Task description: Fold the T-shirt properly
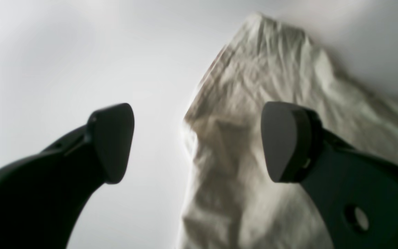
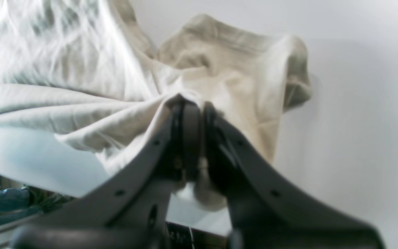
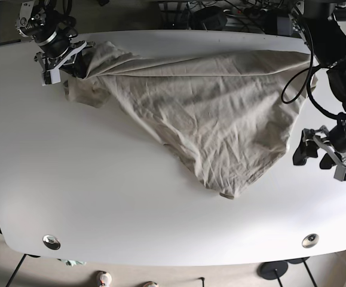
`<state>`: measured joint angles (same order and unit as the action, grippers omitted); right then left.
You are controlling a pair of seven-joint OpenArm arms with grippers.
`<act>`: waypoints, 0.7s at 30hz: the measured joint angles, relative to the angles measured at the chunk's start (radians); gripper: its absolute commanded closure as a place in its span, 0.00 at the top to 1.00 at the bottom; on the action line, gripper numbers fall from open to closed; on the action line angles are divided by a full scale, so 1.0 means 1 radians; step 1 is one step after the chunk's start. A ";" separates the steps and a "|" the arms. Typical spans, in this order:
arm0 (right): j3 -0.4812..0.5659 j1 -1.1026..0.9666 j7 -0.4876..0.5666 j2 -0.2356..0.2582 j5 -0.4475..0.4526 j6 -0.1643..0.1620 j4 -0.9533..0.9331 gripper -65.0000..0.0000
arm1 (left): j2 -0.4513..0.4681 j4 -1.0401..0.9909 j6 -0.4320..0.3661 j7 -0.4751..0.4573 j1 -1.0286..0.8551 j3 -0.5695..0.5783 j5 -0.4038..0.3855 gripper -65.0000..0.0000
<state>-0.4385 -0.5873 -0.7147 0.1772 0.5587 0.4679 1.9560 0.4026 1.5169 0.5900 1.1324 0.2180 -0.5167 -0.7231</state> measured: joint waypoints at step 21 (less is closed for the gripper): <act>0.000 0.019 0.000 -0.022 0.003 0.000 0.000 0.03 | -0.010 -1.019 0.107 -0.715 0.432 0.785 0.222 0.82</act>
<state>-0.4385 -0.5678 -0.7151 0.1551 0.5617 0.4679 1.9560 0.3931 0.4984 0.6968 0.4175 0.6498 0.2680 -0.5014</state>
